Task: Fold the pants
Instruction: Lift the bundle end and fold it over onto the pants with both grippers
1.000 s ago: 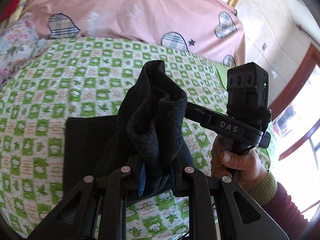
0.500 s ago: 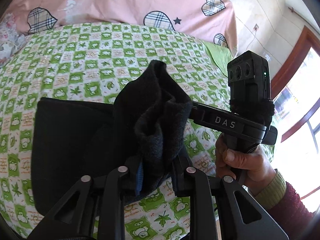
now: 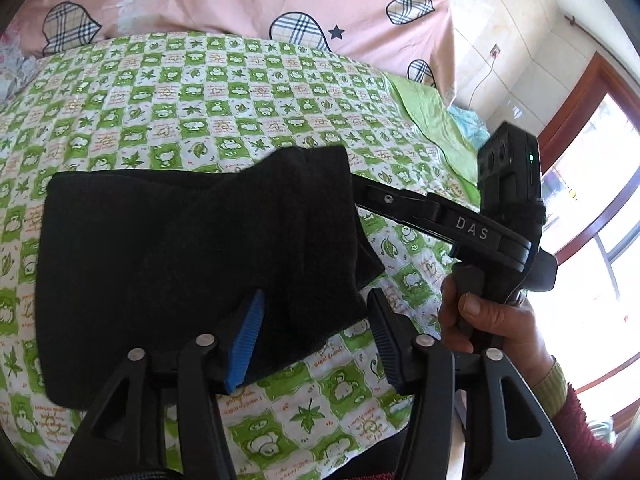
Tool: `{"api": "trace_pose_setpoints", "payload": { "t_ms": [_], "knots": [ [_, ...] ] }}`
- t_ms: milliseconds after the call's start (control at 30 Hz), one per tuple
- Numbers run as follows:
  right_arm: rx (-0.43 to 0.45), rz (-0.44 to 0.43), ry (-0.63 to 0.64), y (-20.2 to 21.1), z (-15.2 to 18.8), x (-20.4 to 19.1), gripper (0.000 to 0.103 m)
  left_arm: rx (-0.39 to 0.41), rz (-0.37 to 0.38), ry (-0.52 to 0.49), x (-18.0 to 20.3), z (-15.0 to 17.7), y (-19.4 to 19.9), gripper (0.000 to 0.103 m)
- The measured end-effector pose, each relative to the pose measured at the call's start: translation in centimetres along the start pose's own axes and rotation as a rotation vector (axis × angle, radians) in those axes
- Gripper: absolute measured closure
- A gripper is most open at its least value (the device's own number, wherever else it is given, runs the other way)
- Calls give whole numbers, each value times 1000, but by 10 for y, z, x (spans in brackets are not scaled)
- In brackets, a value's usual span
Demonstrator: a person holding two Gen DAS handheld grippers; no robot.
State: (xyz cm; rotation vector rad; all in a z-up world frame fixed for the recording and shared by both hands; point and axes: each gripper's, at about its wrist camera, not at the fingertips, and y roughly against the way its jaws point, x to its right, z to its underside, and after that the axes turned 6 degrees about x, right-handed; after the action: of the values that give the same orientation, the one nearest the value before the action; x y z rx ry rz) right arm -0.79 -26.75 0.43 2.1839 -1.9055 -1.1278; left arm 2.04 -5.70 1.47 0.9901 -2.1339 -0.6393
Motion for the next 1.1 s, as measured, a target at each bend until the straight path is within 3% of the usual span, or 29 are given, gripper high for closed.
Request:
{"api": "trace_pose_setpoints", "payload": {
  "t_ms": [367,733,1100],
  "knots": [
    [99,53,-40,29,6,-22,26,64,-32,54,-23,1,37,43],
    [78,126,75,23,21,-71,17,112,-115,138,-67,5,65,37],
    [46,196,75,12,41,-78,17,135,-170,250,-113,5,78,34]
  ]
}}
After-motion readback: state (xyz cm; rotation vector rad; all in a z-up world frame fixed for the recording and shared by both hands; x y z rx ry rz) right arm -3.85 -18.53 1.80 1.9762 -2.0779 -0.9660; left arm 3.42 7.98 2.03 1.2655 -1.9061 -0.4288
